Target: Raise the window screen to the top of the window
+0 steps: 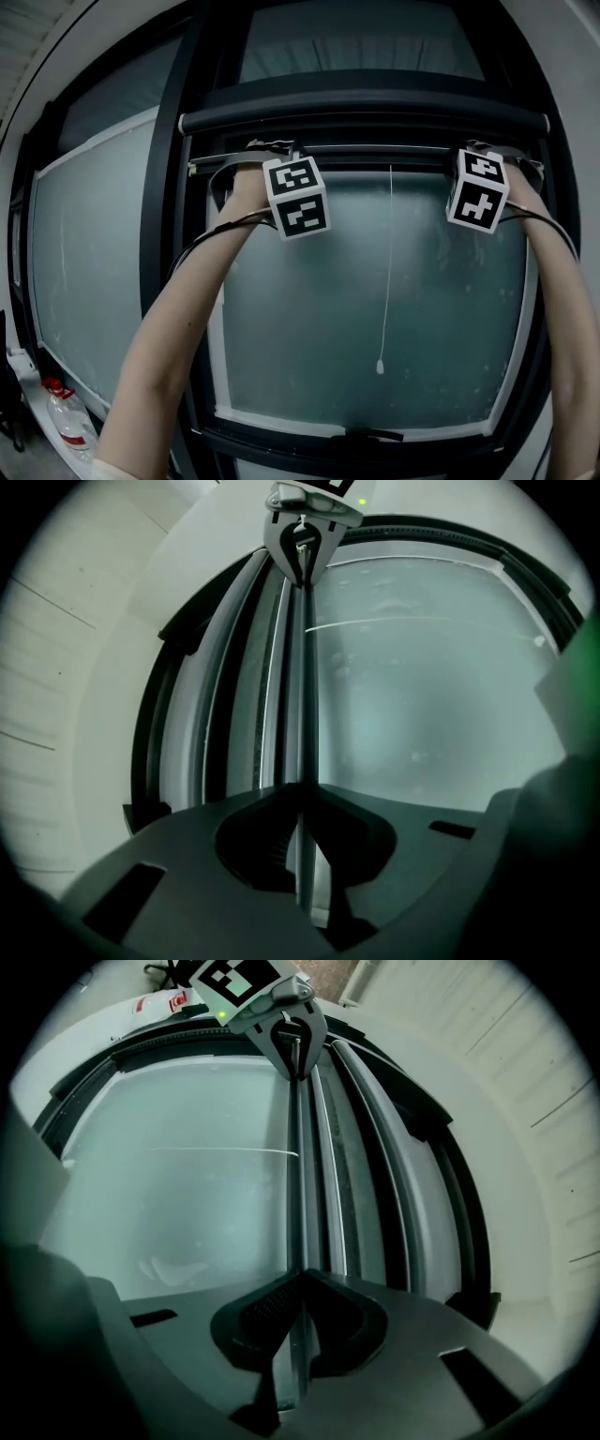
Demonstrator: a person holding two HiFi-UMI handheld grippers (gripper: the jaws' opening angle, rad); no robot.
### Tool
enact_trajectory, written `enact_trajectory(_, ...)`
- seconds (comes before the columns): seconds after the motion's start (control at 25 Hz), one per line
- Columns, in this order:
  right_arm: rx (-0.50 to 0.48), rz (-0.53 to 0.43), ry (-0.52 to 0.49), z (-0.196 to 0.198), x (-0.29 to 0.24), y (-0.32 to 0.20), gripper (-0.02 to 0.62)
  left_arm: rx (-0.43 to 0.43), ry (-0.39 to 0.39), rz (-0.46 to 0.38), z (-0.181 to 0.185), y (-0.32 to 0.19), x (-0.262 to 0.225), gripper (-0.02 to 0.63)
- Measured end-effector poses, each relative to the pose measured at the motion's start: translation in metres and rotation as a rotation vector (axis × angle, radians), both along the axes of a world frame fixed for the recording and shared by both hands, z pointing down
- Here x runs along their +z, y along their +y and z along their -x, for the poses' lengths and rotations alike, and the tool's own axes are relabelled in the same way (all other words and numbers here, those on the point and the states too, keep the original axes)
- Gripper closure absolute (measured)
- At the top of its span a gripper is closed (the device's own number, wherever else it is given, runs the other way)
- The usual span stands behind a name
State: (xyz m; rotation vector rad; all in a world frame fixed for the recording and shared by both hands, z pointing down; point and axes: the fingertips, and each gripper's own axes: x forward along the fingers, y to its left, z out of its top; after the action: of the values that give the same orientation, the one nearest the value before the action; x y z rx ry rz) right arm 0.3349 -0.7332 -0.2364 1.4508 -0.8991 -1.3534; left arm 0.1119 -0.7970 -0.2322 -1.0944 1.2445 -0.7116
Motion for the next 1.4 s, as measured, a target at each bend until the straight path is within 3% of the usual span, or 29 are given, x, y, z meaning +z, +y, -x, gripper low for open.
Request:
enact_trajectory(0.48, -0.004, -0.169, 0.039, 0.002, -0.065, 0.0, 0.575, 0.009, 0.029, -0.167, 0.002, 0.002, -0.066, 0.586)
enact_trajectory(0.64, -0.007, -0.139, 0.038, 0.001, -0.071, -0.001, 0.575, 0.042, 0.025, -0.152, 0.002, 0.001, -0.072, 0.586)
enact_trajectory(0.76, -0.019, -0.167, 0.008, -0.002, -0.072, 0.002, 0.575, 0.077, 0.04, -0.158, 0.001, 0.004, -0.073, 0.586)
enact_trajectory(0.84, -0.095, -0.228, -0.08, 0.0, -0.073, 0.011, 0.568, 0.207, 0.173, -0.195, 0.004, 0.018, -0.072, 0.582)
enact_trajectory(0.88, -0.183, -0.268, -0.168, 0.003, -0.072, 0.02, 0.567, 0.342, 0.297, -0.22, 0.008, 0.033, -0.069, 0.588)
enact_trajectory(0.92, -0.309, -0.305, -0.287, 0.007, -0.069, 0.031, 0.572, 0.509, 0.447, -0.233, 0.014, 0.048, -0.061, 0.588)
enact_trajectory(1.0, -0.605, -0.334, -0.553, 0.014, -0.05, 0.051, 0.571, 0.812, 0.737, -0.179, 0.023, 0.067, -0.031, 0.588)
enact_trajectory(1.08, -0.823, -0.32, -0.735, 0.019, -0.015, 0.064, 0.572, 0.97, 0.906, -0.082, 0.021, 0.07, 0.01, 0.591)
enact_trajectory(1.2, -0.919, -0.32, -0.834, 0.021, 0.055, 0.073, 0.572, 0.99, 0.951, 0.001, 0.007, 0.07, 0.079, 0.595)
enact_trajectory(1.28, -0.925, -0.295, -0.902, 0.019, 0.108, 0.075, 0.572, 0.956, 0.968, 0.054, 0.001, 0.071, 0.131, 0.595)
enact_trajectory(1.4, -0.914, -0.211, -1.068, 0.015, 0.201, 0.076, 0.572, 0.909, 1.067, 0.181, 0.004, 0.072, 0.219, 0.598)
